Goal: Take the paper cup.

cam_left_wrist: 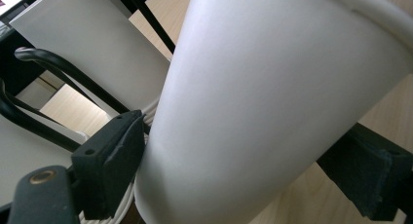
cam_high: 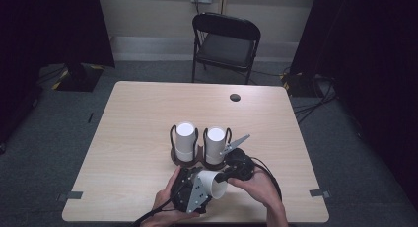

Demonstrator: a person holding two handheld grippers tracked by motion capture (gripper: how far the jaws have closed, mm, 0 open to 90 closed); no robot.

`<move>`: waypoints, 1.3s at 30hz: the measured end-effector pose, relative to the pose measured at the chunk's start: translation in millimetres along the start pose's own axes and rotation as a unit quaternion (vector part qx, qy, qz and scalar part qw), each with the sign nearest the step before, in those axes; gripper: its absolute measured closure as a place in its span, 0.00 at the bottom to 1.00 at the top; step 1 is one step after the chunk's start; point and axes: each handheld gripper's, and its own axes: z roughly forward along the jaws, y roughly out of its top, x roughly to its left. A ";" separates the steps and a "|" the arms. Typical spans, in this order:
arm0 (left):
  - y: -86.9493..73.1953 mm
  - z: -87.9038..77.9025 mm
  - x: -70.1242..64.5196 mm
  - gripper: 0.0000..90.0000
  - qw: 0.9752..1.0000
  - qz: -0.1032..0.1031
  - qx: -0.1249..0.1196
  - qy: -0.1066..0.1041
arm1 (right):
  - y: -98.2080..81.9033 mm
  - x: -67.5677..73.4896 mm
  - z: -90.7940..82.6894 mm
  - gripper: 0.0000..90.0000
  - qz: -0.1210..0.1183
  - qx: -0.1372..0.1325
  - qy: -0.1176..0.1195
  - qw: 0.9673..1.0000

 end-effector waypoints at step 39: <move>17.6 7.7 -4.1 0.23 0.999 -0.021 -0.027 0.000 | 9.6 5.3 13.6 0.96 0.026 -0.010 -0.018 0.999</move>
